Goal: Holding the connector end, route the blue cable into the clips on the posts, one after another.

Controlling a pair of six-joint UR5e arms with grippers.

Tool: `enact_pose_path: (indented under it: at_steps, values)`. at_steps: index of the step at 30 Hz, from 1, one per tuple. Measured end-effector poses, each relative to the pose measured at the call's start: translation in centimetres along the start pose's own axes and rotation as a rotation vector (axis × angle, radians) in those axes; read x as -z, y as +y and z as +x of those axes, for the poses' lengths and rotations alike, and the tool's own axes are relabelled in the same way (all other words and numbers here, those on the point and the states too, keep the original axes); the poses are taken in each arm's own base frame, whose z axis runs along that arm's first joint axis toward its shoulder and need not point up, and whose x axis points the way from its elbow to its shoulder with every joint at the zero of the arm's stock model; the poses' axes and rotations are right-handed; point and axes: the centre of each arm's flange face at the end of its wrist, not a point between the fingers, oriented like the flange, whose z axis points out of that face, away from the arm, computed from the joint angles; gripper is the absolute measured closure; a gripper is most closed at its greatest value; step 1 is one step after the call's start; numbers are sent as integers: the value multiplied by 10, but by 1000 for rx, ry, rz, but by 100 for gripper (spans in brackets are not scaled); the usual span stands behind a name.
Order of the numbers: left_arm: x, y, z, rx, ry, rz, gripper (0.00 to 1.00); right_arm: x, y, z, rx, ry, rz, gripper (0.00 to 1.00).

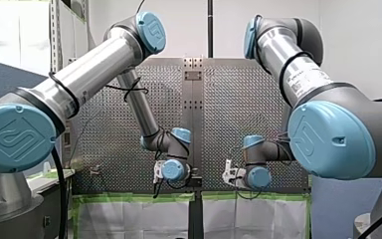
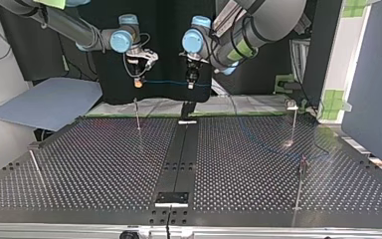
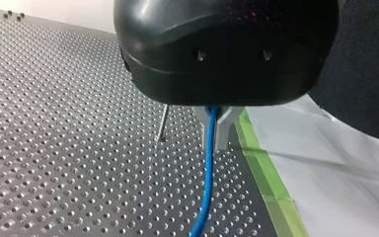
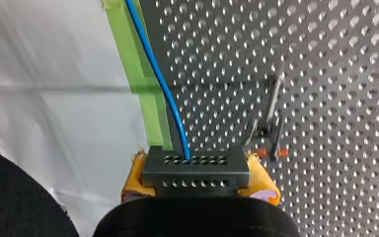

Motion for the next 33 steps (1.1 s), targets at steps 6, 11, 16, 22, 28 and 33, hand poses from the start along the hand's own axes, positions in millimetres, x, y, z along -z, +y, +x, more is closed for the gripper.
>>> enact_pose_path:
  at_steps: [6,11,16,22,28,33]
  values:
    - [4,-8,1,14,-7,17,100,-1,15,1,-9,13,-13,100]
    - [8,-16,12,23,4,41,100,-4,25,3,-16,16,-17,100]
    - [7,-32,28,26,10,56,100,-8,34,5,-20,20,-11,100]
    - [10,-58,46,42,13,63,100,-9,41,6,-13,23,-15,100]
    - [17,-81,67,20,42,68,100,-8,50,6,-14,24,-18,100]
    - [12,-95,64,31,21,60,100,-6,59,5,-10,19,-22,100]
